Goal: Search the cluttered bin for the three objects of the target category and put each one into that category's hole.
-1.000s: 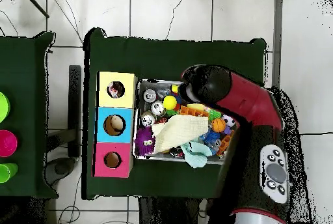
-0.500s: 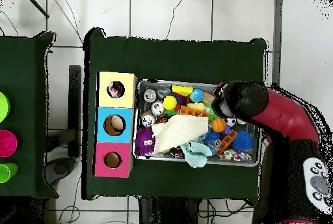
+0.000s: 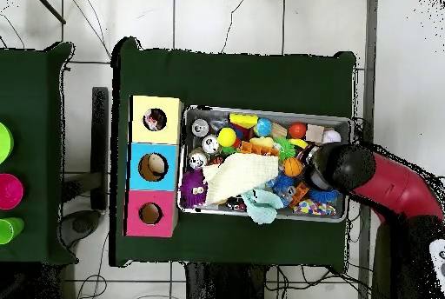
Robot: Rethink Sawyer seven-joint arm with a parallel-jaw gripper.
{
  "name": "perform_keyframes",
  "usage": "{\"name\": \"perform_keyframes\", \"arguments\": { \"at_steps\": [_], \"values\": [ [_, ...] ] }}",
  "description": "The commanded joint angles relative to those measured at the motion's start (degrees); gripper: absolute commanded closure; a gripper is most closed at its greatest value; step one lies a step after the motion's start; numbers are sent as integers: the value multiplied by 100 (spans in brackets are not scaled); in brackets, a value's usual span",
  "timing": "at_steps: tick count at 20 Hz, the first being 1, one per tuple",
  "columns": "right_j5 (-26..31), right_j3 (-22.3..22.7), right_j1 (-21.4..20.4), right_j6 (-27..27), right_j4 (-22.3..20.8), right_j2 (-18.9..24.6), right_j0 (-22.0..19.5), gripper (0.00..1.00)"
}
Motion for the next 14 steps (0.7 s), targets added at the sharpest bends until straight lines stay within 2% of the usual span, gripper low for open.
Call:
{"name": "perform_keyframes", "arguments": {
  "at_steps": [1,8,14],
  "values": [
    [-602,1153,34,-1185,-621,831,-220,100],
    [-1032,1495,29,-806,-1013,940,-390,100],
    [-1294,1362,280,-654,-1307,995,-457,100]
  ]
}}
